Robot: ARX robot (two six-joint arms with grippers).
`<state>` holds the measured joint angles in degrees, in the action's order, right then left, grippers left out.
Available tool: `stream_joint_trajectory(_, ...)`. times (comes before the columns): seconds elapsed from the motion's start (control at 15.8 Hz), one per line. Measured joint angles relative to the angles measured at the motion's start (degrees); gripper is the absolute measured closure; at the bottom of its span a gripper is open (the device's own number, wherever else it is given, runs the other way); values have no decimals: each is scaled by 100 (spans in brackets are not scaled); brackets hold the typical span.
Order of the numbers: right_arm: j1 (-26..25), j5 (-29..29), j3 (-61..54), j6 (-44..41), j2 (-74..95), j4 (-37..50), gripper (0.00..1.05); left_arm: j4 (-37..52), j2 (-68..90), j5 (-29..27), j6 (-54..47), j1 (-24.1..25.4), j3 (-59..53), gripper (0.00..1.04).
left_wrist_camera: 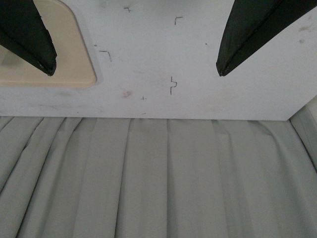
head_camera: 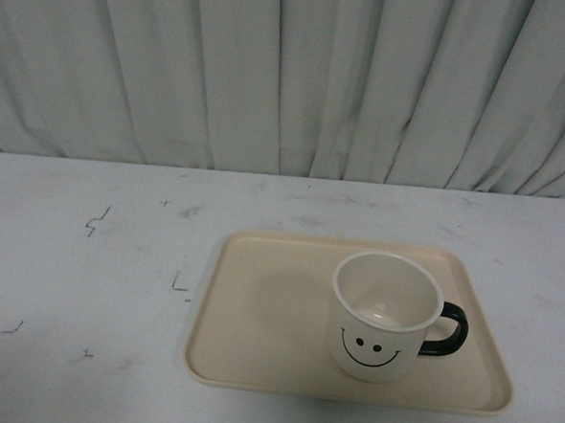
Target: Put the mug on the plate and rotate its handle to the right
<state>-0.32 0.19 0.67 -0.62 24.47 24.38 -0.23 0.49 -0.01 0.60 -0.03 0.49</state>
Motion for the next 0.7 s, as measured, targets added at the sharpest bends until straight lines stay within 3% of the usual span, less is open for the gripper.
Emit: stream_joint_trajectory(0.7, 0, 0, -2, 0, -1449, -1434, 103, 0, 0, 0, 2, 0, 0, 7)
